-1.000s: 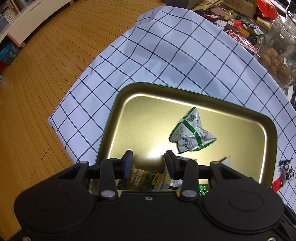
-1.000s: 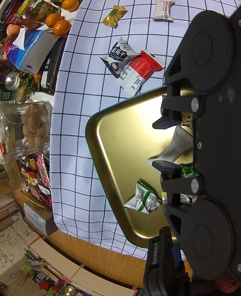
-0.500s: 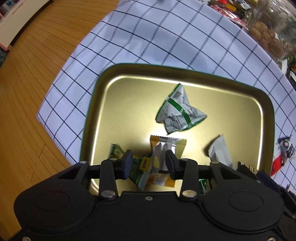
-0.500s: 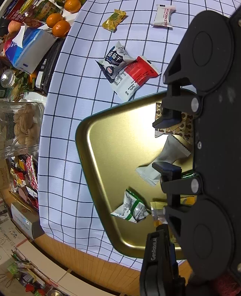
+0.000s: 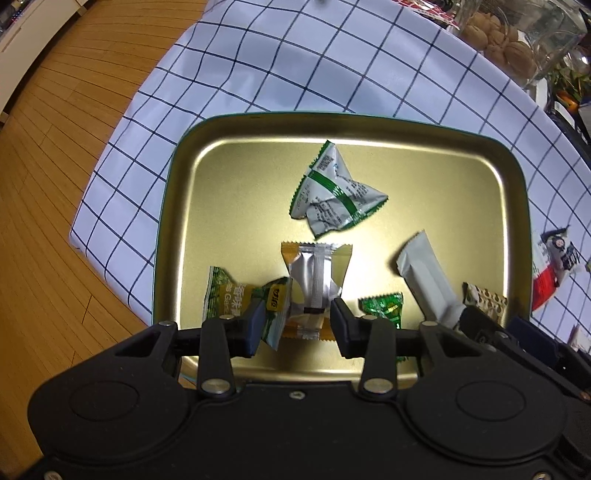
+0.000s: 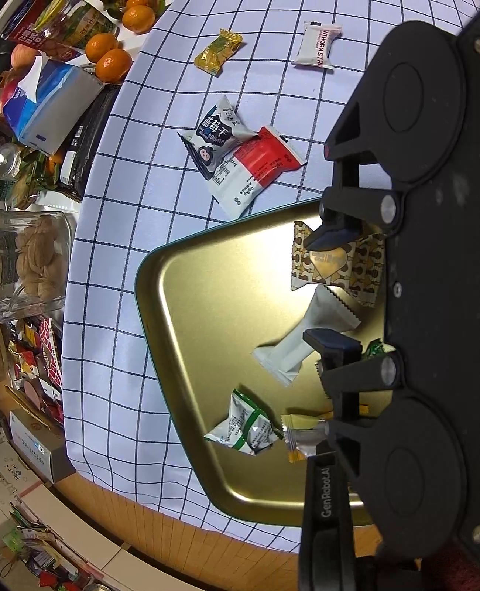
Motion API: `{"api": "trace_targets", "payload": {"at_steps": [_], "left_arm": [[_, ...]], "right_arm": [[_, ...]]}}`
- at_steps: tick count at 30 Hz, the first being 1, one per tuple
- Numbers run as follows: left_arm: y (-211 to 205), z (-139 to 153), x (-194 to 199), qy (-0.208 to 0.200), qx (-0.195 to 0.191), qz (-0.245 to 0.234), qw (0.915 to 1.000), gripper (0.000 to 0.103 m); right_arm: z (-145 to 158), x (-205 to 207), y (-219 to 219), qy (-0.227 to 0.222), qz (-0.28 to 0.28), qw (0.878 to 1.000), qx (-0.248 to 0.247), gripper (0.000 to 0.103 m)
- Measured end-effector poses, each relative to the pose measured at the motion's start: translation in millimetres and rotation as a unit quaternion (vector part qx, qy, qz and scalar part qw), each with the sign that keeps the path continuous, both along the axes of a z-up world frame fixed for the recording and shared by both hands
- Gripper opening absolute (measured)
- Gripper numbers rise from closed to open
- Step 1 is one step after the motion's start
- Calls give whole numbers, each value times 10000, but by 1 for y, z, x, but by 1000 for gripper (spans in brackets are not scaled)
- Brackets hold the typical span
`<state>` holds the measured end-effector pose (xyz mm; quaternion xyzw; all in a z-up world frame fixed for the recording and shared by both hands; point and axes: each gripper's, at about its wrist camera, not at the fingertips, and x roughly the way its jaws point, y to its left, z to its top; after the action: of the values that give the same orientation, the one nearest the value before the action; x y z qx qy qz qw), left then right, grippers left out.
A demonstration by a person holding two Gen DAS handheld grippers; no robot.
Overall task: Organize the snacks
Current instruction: 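Open both grippers to drop the pack and bar into the tray, then move the right gripper to the white Hawthorn candy and close on it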
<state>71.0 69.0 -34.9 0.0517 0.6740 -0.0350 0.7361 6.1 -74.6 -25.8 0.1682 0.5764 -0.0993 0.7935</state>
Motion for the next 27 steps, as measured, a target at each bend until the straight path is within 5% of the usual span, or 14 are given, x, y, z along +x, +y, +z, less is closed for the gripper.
{"api": "trace_targets", "payload": {"at_steps": [17, 27], "left_arm": [[-41, 9, -37, 247, -226, -787, 9963, 49], [-102, 12, -61, 290, -413, -1261, 9907, 49]], "right_arm": [[7, -35, -42, 118, -442, 9989, 112, 54], [6, -77, -100, 254, -904, 9956, -32, 55]]}}
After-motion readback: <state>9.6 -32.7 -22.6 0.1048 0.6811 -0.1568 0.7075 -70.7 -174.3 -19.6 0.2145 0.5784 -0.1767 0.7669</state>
